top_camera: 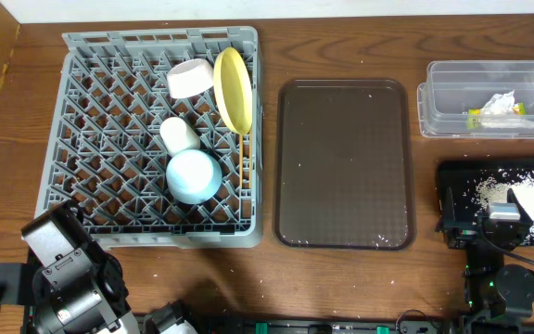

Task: Sort waste into correct bins and load items into the dishwasher

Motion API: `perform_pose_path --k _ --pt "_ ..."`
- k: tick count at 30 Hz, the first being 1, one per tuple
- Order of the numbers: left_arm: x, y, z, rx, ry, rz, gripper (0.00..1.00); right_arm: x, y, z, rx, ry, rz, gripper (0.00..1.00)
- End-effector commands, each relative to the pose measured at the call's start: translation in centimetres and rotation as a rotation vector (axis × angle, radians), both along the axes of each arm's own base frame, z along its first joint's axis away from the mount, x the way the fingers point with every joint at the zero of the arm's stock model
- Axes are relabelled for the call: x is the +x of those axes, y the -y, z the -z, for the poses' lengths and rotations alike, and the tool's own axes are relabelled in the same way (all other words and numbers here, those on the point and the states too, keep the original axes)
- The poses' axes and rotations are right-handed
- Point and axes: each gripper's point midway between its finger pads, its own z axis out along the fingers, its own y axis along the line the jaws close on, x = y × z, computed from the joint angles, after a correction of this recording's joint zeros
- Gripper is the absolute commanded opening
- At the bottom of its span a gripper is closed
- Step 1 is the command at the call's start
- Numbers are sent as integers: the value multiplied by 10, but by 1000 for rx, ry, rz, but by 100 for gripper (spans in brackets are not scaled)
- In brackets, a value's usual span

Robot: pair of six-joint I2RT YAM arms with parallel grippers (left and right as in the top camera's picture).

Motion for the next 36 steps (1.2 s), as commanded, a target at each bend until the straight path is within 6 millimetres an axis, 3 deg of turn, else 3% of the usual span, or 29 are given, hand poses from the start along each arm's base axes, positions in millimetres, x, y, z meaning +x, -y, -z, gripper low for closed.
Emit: perform_pose_path --k 1,9,19,21,28,36 --pt "-3 -1 -5 11 15 -21 94 -1 2 0 -14 2 6 99" --pt "-3 5 2 -15 -20 11 94 -1 2 0 -14 2 6 99" --pt "87 50 34 -168 200 424 94 -1 2 0 -14 2 6 99" --pt "97 61 41 -180 236 491 94 -1 2 0 -14 2 7 99" --pt "101 90 75 -233 246 641 94 -1 2 0 -14 2 6 99" --pt "105 111 81 -205 285 808 94 -1 2 0 -14 2 6 99"
